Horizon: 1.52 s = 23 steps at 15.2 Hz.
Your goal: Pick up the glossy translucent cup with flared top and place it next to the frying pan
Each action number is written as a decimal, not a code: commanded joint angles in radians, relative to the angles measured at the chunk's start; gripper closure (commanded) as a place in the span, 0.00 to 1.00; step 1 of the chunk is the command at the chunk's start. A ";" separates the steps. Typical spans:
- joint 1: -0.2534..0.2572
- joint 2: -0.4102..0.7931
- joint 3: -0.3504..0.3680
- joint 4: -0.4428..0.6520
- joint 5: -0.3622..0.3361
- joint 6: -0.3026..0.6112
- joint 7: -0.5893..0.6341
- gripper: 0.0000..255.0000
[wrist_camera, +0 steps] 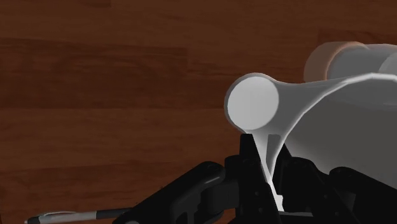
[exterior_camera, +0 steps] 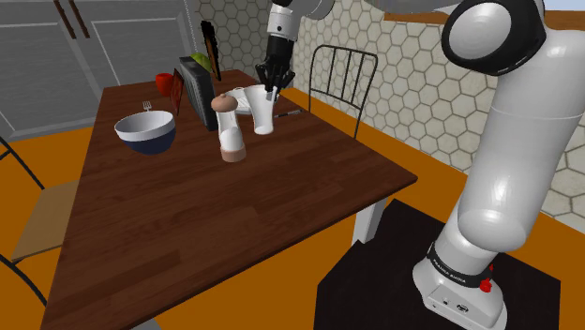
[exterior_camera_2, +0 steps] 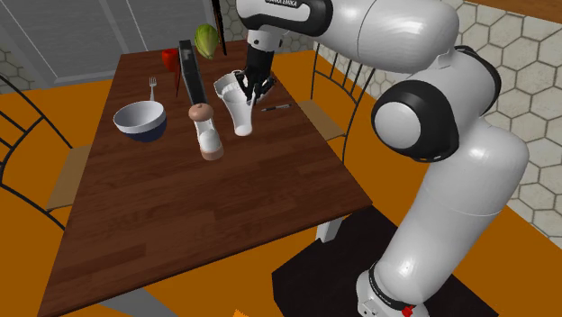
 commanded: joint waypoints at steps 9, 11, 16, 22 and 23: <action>0.003 -0.009 0.001 -0.072 0.002 0.062 -0.016 1.00; 0.003 -0.009 0.001 -0.072 0.002 0.062 -0.016 1.00; 0.003 -0.009 0.001 -0.072 0.002 0.062 -0.016 0.00; -0.018 0.011 -0.012 0.076 0.002 -0.070 -0.008 0.00; -0.018 0.011 -0.012 0.076 0.002 -0.070 -0.008 0.00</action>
